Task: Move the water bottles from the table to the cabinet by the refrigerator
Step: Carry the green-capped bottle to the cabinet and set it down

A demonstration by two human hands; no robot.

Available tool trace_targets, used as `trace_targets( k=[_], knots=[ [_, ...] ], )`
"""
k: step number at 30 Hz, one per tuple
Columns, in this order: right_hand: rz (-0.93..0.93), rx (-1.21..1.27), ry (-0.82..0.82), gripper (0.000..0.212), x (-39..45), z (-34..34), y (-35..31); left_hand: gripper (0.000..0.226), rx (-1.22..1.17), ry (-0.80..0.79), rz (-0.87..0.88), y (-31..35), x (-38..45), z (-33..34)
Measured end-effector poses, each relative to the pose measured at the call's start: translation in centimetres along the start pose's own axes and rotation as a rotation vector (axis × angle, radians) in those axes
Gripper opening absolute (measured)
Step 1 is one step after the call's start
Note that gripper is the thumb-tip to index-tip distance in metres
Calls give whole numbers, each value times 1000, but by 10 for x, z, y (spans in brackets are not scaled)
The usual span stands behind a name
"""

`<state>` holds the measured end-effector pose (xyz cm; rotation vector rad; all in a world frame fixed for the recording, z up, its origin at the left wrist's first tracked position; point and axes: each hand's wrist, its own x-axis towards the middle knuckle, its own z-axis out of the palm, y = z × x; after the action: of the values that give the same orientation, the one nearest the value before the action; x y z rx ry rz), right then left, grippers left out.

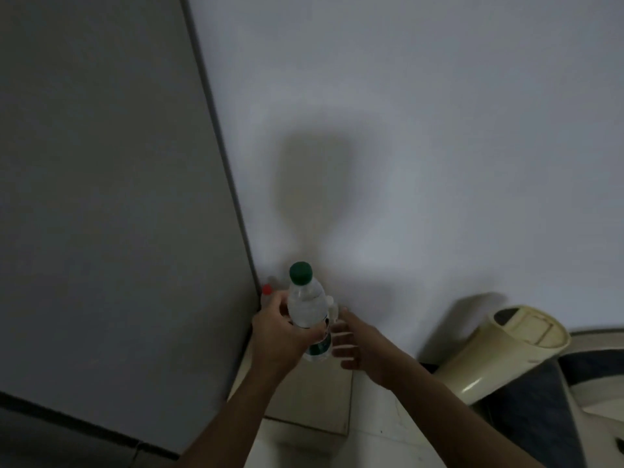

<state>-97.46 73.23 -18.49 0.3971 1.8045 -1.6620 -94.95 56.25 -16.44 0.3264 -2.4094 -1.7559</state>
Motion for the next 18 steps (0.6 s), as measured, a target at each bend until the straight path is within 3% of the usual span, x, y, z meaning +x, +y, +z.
trace_targets(
  k=[7,12,15,18],
  knots=[
    [-66,-179,102,44,37,9,-12,62,12,-39,-16,-35,47,-10],
    [-313,-683,177,30,66,5,-9,58,62,-33,-69,-61,64,-17],
    [-373,-1008,158,48,85,-5,-1,59,95,-8,-106,-77,68,-19],
    [-351,-1122,138,57,97,-9,3,55,109,-3,-130,-93,70,-19]
  ],
)
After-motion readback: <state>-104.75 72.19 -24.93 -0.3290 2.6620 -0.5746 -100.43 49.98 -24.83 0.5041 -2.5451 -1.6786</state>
